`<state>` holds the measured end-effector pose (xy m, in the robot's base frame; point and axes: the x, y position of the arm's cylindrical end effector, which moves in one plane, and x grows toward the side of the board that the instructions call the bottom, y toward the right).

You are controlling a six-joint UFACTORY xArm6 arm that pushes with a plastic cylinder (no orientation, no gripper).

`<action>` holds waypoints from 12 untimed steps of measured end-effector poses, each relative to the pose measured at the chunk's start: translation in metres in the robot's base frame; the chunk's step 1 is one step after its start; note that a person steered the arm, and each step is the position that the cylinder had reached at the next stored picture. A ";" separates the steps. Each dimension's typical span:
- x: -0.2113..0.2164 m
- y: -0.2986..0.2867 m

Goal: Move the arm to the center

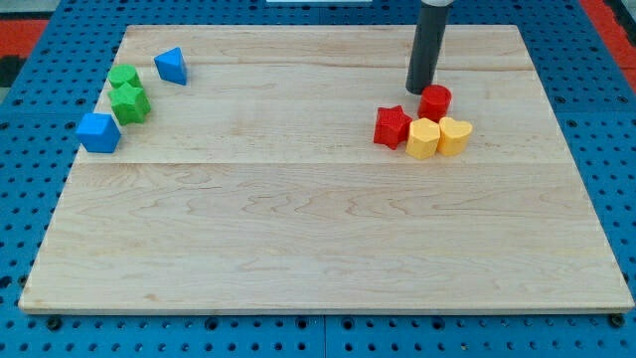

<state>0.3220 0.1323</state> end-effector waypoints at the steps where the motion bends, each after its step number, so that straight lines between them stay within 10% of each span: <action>1: 0.000 0.015; 12: 0.120 -0.174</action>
